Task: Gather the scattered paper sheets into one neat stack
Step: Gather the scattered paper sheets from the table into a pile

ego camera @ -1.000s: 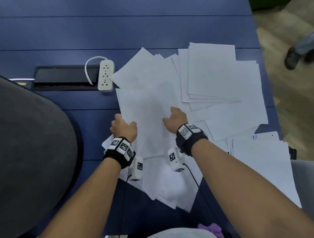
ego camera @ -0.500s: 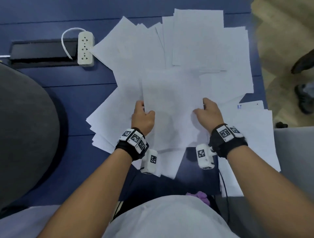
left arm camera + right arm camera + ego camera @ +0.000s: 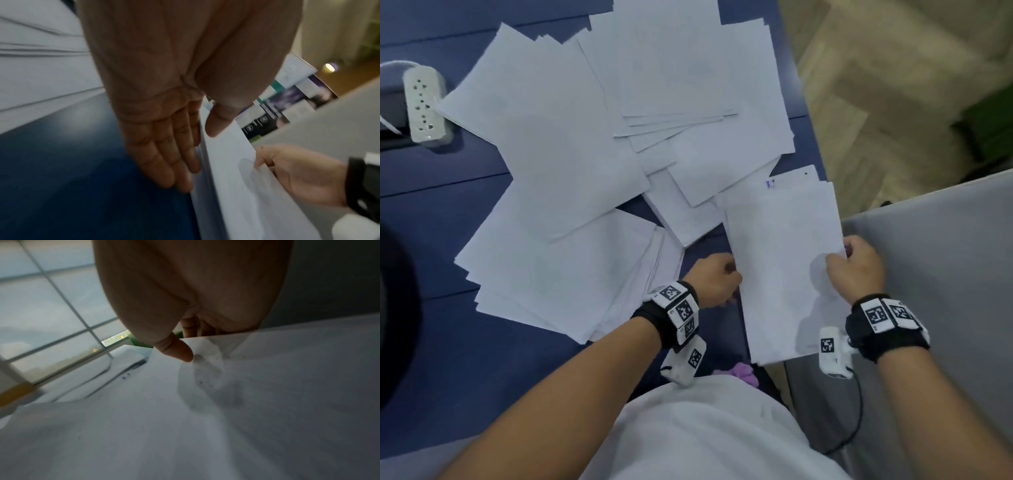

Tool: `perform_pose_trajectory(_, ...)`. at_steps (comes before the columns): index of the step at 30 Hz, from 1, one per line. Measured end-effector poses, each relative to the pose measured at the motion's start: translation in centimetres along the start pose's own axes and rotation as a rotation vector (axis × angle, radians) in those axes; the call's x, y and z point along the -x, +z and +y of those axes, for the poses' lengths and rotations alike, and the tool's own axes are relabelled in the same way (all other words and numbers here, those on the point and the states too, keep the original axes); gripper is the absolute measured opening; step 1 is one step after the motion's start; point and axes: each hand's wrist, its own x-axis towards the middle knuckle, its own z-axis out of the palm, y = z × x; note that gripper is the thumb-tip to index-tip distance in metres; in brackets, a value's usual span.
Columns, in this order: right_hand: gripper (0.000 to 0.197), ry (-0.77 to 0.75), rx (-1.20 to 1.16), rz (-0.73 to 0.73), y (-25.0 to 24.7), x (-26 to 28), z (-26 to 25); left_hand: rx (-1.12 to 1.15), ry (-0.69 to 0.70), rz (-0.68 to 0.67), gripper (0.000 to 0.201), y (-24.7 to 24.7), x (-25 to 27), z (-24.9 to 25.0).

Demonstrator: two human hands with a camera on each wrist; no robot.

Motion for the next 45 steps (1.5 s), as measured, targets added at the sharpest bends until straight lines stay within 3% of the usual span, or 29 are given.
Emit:
perform_pose_trajectory(3,0.017,0.062,0.053,0.009,0.4,-0.9,2.4,-0.299,0.007,-0.022,0.029,0.4,-0.6,0.4)
perform_pose_trajectory(8,0.042,0.036,0.172,0.071,1.4,-1.0,2.1,-0.465,0.004,0.181,0.023,-2.0,-1.4,1.6)
perform_pose_trajectory(13,0.051,-0.253,0.132,0.151,2.7,-0.6,-2.2,-0.282,0.014,0.431,0.024,-7.5,-2.4,2.2)
perform_pose_trajectory(21,0.034,-0.452,0.056,-0.073,7.1,-4.4,-15.0,-0.125,0.036,0.705,0.021,-17.1,-4.2,2.4)
perform_pose_trajectory(27,0.039,-0.516,0.076,-0.09,10.1,-8.7,-23.6,-0.126,0.07,0.873,0.033,-21.5,-5.6,-0.2)
perform_pose_trajectory(32,0.063,-0.452,0.162,-0.06,11.8,-11.8,-27.7,-0.099,0.07,0.824,0.064,-23.1,-6.4,-1.0)
perform_pose_trajectory(36,0.074,-0.354,0.165,-0.051,13.1,-13.0,-28.2,0.156,0.119,0.769,0.064,-22.5,-7.6,-0.5)
perform_pose_trajectory(39,0.068,-0.311,0.121,-0.065,13.9,-13.0,-28.2,0.055,0.149,0.746,0.058,-21.8,-8.3,-0.4)
perform_pose_trajectory(41,0.063,-0.265,0.061,-0.09,14.1,-12.8,-28.3,0.101,0.145,0.766,0.045,-21.8,-8.4,-0.3)
perform_pose_trajectory(42,0.054,-0.261,0.024,-0.101,14.0,-12.7,-28.3,0.132,0.143,0.784,0.039,-21.8,-8.3,-0.2)
perform_pose_trajectory(44,0.016,-0.262,-0.052,-0.109,13.9,-12.6,-28.2,0.209,0.14,0.823,0.035,-21.8,-8.1,-0.4)
perform_pose_trajectory(45,0.021,-0.263,-0.066,-0.116,13.7,-12.5,-28.1,0.258,0.15,0.838,0.034,-21.7,-7.8,-0.5)
